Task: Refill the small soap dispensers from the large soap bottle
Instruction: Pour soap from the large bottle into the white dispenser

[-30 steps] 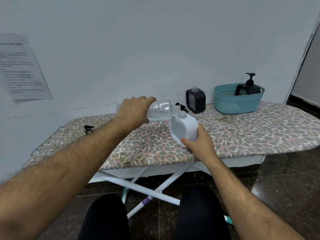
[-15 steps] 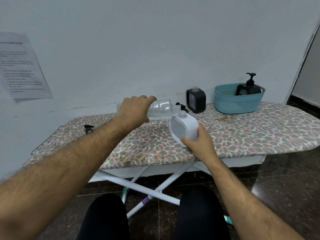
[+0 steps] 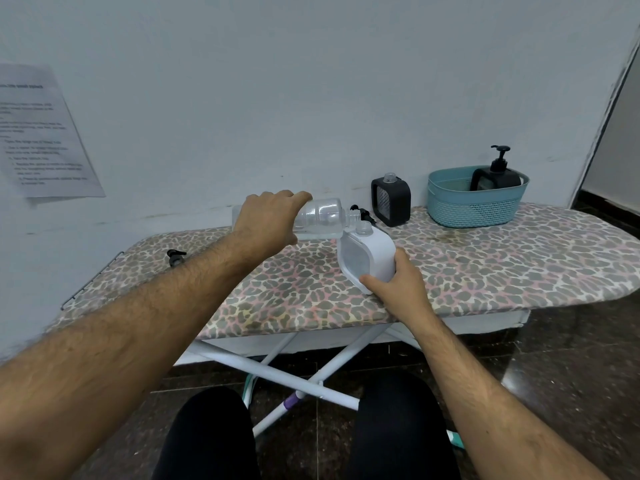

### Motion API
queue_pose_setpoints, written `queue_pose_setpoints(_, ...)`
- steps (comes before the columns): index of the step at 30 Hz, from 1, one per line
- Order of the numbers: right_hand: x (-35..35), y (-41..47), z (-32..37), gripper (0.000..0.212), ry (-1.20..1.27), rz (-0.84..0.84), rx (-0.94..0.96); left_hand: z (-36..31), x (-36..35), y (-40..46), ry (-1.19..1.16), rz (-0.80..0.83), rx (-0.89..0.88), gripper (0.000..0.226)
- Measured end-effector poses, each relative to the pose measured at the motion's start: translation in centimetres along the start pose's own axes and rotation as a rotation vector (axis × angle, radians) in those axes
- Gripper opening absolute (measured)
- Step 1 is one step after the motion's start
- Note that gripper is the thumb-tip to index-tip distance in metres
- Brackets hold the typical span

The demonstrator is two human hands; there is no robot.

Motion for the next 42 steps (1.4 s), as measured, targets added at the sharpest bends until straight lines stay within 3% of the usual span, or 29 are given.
queue_pose_setpoints(42, 0.07, -0.11, 0.22, 0.060, -0.001, 0.007, -0.018, 0.13, -0.12, 0.16, 0.008, -0.016, -0.005, 0.077)
Point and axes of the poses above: each hand's wrist, its own y-axis towards the middle knuckle, its own x-axis out of the back of the hand, z = x × y, the point moved 1 cm from there along y, towards the middle knuckle, and after that the axes turned 5 degrees about z, right-handed, at the moved point
